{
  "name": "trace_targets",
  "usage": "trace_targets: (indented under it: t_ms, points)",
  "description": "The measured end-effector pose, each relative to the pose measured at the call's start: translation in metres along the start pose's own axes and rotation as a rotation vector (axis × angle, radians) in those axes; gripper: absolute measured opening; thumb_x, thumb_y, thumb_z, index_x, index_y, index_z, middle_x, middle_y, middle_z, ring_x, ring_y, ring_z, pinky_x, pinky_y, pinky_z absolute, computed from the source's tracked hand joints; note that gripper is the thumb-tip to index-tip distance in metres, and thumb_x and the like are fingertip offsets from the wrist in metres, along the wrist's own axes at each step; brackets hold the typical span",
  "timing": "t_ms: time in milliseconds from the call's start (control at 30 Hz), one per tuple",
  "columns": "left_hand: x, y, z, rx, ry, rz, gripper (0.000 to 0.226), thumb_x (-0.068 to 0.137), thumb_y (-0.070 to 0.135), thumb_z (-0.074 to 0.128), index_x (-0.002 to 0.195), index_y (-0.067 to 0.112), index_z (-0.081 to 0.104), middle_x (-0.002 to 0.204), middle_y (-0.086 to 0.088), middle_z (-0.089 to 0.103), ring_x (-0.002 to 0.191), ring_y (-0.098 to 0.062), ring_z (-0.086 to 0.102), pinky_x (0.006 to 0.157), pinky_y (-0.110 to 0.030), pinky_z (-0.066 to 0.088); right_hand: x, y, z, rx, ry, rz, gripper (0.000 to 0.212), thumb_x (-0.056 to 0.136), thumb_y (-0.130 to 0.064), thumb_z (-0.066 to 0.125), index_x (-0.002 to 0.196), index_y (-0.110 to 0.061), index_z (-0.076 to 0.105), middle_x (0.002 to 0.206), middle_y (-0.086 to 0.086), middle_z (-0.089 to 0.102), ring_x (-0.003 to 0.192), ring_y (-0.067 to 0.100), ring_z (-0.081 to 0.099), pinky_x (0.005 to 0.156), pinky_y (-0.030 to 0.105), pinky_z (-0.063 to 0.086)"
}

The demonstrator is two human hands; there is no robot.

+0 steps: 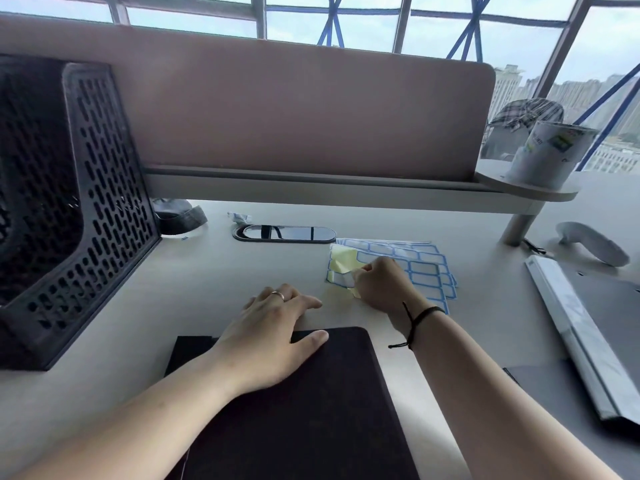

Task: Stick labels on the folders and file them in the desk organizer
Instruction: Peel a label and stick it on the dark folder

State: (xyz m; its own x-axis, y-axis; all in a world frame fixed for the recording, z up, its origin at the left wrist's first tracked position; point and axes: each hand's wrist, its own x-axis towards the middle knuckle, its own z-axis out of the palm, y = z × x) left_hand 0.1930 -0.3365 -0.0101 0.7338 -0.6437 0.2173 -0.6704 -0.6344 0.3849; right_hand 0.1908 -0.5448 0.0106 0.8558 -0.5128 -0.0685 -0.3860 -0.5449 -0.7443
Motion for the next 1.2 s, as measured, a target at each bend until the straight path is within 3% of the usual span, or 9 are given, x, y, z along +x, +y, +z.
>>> trace_targets:
  t_ms: [67, 133, 367, 600, 733, 833, 933, 1033, 1200]
  points:
    - [0.0, 0.0, 0.0, -0.002, -0.001, 0.002, 0.052, 0.091, 0.064, 0.046, 0.138, 0.042, 0.046, 0.122, 0.022, 0.046, 0.119, -0.003, 0.039, 0.108, -0.028, 0.034, 0.0, -0.003, -0.007, 0.007, -0.052, 0.005, 0.022, 0.091, -0.009, 0.045, 0.07, -0.015, 0.044, 0.072, 0.005, 0.044, 0.062, 0.02, 0.038, 0.05, 0.021, 0.035]
    - [-0.001, 0.0, 0.0, -0.005, -0.004, 0.002, 0.052, 0.091, 0.064, 0.047, 0.138, 0.042, 0.047, 0.122, 0.021, 0.046, 0.12, -0.004, 0.04, 0.108, -0.028, 0.034, 0.001, -0.005, -0.014, -0.017, -0.08, -0.015, 0.015, 0.095, -0.01, 0.046, 0.085, -0.009, 0.057, 0.086, 0.012, 0.055, 0.077, 0.022, 0.051, 0.069, 0.029, 0.044]
    - [-0.001, 0.001, -0.003, -0.007, -0.017, -0.009, 0.051, 0.092, 0.062, 0.047, 0.138, 0.041, 0.046, 0.123, 0.019, 0.047, 0.123, -0.005, 0.039, 0.107, -0.027, 0.031, 0.0, -0.008, -0.022, 0.134, -0.105, 0.036, 0.016, 0.095, -0.005, 0.045, 0.093, -0.004, 0.061, 0.101, 0.022, 0.067, 0.085, 0.027, 0.061, 0.089, 0.043, 0.055]
    - [0.0, 0.001, -0.004, -0.065, -0.028, -0.032, 0.055, 0.088, 0.068, 0.046, 0.137, 0.042, 0.046, 0.113, 0.022, 0.05, 0.115, -0.001, 0.043, 0.103, -0.026, 0.035, -0.011, -0.013, -0.029, 0.26, -0.117, 0.008, 0.012, 0.093, -0.006, 0.05, 0.087, -0.004, 0.06, 0.086, 0.013, 0.059, 0.081, 0.023, 0.056, 0.073, 0.037, 0.051]
    - [0.002, 0.003, -0.012, -0.46, 0.104, -0.127, 0.066, 0.076, 0.081, 0.047, 0.127, 0.039, 0.056, 0.103, 0.019, 0.062, 0.097, 0.005, 0.057, 0.086, -0.024, 0.048, -0.035, -0.026, -0.029, 0.066, -0.128, -0.175, 0.02, 0.093, -0.017, 0.055, 0.074, -0.012, 0.053, 0.068, 0.004, 0.04, 0.063, 0.017, 0.033, 0.057, 0.028, 0.026]
    - [0.004, 0.006, -0.019, -0.698, 0.206, -0.184, 0.061, 0.072, 0.078, 0.06, 0.118, 0.038, 0.061, 0.097, 0.01, 0.067, 0.089, 0.001, 0.064, 0.078, -0.022, 0.049, -0.059, -0.03, -0.028, -0.073, -0.15, -0.308, 0.03, 0.092, -0.022, 0.059, 0.074, 0.002, 0.058, 0.064, 0.003, 0.043, 0.058, 0.015, 0.035, 0.052, 0.028, 0.026]
    - [0.004, 0.01, -0.022, -0.856, 0.151, -0.178, 0.043, 0.077, 0.063, 0.071, 0.11, 0.037, 0.065, 0.09, 0.0, 0.072, 0.077, -0.014, 0.071, 0.074, -0.033, 0.056, -0.073, -0.024, -0.028, -0.092, -0.155, -0.287, 0.03, 0.091, -0.026, 0.062, 0.082, 0.003, 0.066, 0.067, 0.004, 0.058, 0.06, 0.015, 0.047, 0.055, 0.028, 0.036]
    - [0.003, 0.017, -0.022, -0.916, 0.059, -0.166, 0.012, 0.085, 0.035, 0.074, 0.096, 0.03, 0.073, 0.081, -0.008, 0.072, 0.067, -0.021, 0.068, 0.063, -0.037, 0.056, -0.081, -0.009, -0.03, 0.006, -0.188, -0.213, 0.022, 0.088, -0.021, 0.065, 0.07, -0.008, 0.068, 0.063, 0.002, 0.067, 0.061, 0.017, 0.06, 0.062, 0.04, 0.054]
    - [0.001, 0.02, -0.019, -0.814, -0.092, -0.139, 0.009, 0.085, 0.023, 0.077, 0.092, 0.02, 0.075, 0.08, -0.01, 0.074, 0.07, -0.023, 0.07, 0.069, -0.036, 0.06, -0.09, 0.006, -0.03, 0.115, -0.203, -0.137, 0.023, 0.087, -0.018, 0.071, 0.065, -0.014, 0.067, 0.056, 0.0, 0.063, 0.059, 0.018, 0.055, 0.06, 0.034, 0.045]
